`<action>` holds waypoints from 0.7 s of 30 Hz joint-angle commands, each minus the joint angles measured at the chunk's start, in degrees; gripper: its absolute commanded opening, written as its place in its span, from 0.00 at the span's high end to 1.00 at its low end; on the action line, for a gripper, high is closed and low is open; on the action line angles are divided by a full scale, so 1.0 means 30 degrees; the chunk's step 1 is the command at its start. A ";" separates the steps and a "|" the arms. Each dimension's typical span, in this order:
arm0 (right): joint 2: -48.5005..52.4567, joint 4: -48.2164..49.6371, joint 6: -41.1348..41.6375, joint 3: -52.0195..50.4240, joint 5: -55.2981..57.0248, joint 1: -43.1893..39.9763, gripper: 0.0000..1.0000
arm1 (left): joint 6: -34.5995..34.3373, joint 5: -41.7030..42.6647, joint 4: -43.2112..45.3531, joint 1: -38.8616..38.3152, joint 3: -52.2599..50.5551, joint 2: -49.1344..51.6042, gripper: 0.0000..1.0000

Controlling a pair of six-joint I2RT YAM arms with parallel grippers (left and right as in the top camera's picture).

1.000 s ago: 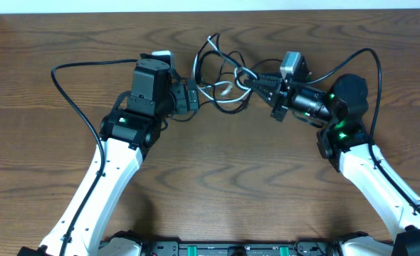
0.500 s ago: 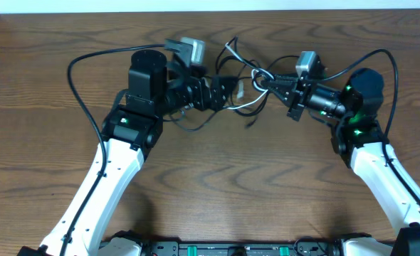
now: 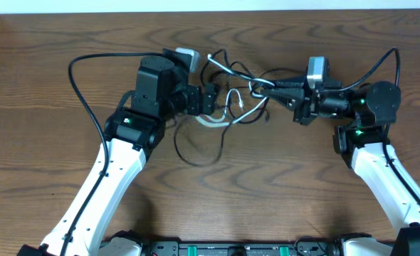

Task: Untangle cables

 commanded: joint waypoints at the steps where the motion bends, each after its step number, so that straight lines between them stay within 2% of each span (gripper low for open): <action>1: -0.0204 0.0401 0.2441 0.0160 -0.1144 -0.0058 0.99 | 0.0095 -0.6156 -0.0386 0.0066 0.0102 0.0109 0.02; 5: -0.0197 0.0379 0.2637 0.0160 -0.1202 -0.0393 0.99 | -0.0204 -0.8757 -0.1158 0.0066 0.0102 0.0109 0.02; 11: -0.0197 0.0386 0.3577 0.0160 -0.1180 -0.2055 0.99 | -0.0197 -1.0265 -0.2521 0.0073 0.0102 0.0109 0.02; 18: -0.0197 0.0393 0.5501 0.0160 -0.1209 -0.4422 0.99 | -0.0197 -1.0375 -0.3002 0.0233 0.0102 0.0109 0.02; 21: -0.0197 0.0379 0.5625 0.0160 -0.1275 -0.5260 0.99 | -0.0189 -0.9522 -0.3075 0.0226 0.0102 0.0102 0.02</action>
